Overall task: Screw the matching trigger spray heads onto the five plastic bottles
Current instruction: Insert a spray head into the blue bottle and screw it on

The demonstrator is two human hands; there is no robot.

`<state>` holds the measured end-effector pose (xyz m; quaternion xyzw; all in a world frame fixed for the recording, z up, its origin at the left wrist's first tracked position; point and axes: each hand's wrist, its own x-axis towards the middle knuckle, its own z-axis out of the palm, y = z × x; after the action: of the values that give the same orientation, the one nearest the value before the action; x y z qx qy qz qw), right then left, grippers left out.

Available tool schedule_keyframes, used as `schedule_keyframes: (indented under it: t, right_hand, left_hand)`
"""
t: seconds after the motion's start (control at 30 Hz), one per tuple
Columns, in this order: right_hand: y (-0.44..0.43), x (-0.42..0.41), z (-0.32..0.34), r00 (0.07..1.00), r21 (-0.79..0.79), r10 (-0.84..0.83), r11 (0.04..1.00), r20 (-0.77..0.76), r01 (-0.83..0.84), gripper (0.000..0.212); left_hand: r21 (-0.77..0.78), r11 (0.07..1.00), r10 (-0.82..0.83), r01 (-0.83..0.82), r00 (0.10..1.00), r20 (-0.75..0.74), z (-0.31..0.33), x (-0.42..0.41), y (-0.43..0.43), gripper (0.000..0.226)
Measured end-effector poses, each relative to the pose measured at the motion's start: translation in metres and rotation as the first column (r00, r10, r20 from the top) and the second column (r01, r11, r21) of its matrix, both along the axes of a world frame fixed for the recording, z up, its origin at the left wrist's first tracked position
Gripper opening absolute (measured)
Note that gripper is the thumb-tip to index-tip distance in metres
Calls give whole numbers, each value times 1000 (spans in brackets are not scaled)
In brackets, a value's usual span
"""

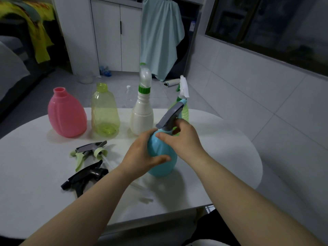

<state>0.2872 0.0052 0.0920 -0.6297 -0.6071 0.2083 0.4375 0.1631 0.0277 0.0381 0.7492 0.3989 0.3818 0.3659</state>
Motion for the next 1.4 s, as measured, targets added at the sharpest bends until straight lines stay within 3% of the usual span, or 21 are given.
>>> schedule_keyframes:
  t: [0.1, 0.2, 0.33, 0.43, 0.53, 0.67, 0.77, 1.03, 1.17, 1.4]
  right_hand:
    - [1, 13, 5, 999, -19, -41, 999, 0, 41, 29]
    - [5, 41, 13, 983, -18, -158, 987, -96, 157, 29]
    - [15, 89, 23, 936, -5, -296, 954, -189, 301, 31]
    - [23, 118, 30, 895, -30, -345, 936, -282, 351, 22]
    - [33, 139, 33, 877, -69, -351, 935, -328, 348, 11]
    - [46, 157, 27, 866, -95, -359, 933, -348, 348, 18]
    - [57, 167, 23, 860, -79, -322, 945, -395, 318, 25]
    - [88, 182, 8, 900, -27, -241, 968, -363, 248, 31]
    - [98, 187, -3, 948, -94, -197, 979, -251, 178, 25]
    - [104, 192, -8, 952, -97, -144, 988, -270, 122, 25]
  left_hand:
    - [49, 999, 26, -24, 998, -59, -4, -3, -6, 70]
    - [94, 994, 67, -52, 983, -172, -6, -2, -8, 59]
    - [99, 994, -4, 52, 901, -434, -11, 12, -4, 54]
    - [80, 993, -34, 87, 861, -508, -12, 30, 1, 52]
    - [64, 994, -37, 85, 841, -540, -15, 50, 9, 52]
    - [13, 999, -27, 43, 815, -579, -28, 68, 22, 54]
    - [105, 994, 52, 18, 776, -629, -45, 69, 26, 53]
    - [218, 976, 134, -4, 796, -590, -58, 70, 28, 52]
    - [225, 974, 140, -6, 797, -587, -60, 72, 30, 52]
    - [237, 972, 143, -1, 799, -584, -63, 73, 32, 52]
